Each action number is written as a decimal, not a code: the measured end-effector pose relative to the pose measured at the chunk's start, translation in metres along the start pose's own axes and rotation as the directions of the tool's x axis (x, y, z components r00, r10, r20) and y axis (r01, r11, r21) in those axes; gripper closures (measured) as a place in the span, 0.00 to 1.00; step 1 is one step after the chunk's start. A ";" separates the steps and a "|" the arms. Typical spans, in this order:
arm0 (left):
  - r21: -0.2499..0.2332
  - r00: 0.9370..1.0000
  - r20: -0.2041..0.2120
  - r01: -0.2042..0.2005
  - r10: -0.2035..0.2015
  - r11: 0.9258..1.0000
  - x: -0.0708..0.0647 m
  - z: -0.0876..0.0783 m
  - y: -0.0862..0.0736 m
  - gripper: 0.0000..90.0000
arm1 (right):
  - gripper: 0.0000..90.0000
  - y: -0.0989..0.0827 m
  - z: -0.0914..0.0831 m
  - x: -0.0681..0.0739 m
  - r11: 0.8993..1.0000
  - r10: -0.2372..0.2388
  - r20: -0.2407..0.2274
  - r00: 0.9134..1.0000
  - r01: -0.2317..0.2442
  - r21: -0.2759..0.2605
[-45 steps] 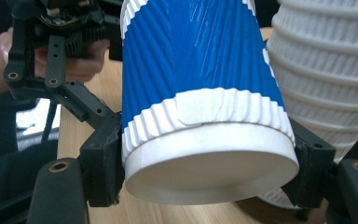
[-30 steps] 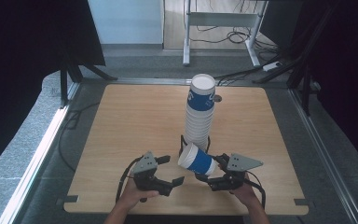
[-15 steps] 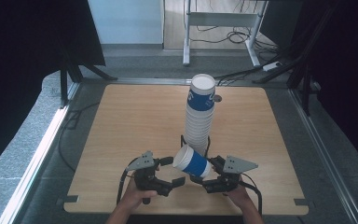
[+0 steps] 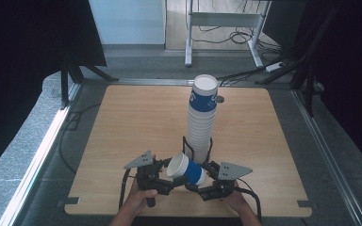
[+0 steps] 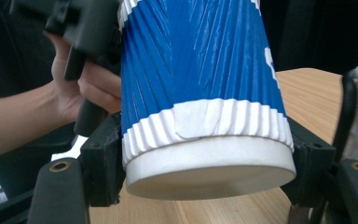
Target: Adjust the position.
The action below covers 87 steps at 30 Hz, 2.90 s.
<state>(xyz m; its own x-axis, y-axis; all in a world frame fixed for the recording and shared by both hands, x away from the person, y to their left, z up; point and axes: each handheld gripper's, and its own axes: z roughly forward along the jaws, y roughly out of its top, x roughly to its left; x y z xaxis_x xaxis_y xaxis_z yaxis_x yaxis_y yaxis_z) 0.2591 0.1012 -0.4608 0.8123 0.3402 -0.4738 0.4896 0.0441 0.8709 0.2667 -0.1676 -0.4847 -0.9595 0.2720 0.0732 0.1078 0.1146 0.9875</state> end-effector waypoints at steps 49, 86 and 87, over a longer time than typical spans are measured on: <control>0.148 0.944 -0.253 -0.179 0.212 0.973 -0.012 -0.005 0.009 0.17 | 0.19 -0.001 0.003 0.004 0.979 -0.065 0.073 0.995 0.049 0.195; 0.405 0.834 -0.338 -0.289 0.436 0.868 -0.036 0.014 0.005 0.17 | 0.19 -0.002 0.013 0.013 0.960 -0.140 0.083 0.987 0.115 0.256; 0.411 0.832 -0.337 -0.290 0.440 0.864 -0.036 0.014 0.005 0.17 | 0.19 -0.003 0.013 0.013 0.958 -0.144 0.083 0.986 0.118 0.261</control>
<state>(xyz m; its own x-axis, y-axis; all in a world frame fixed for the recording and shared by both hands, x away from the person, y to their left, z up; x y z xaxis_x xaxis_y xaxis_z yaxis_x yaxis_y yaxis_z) 0.2366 0.0758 -0.4410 0.7847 0.6191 0.0326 0.3176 -0.4466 0.8365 0.2575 -0.1517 -0.4883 -0.9399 0.3315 -0.0818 0.0582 0.3916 0.9183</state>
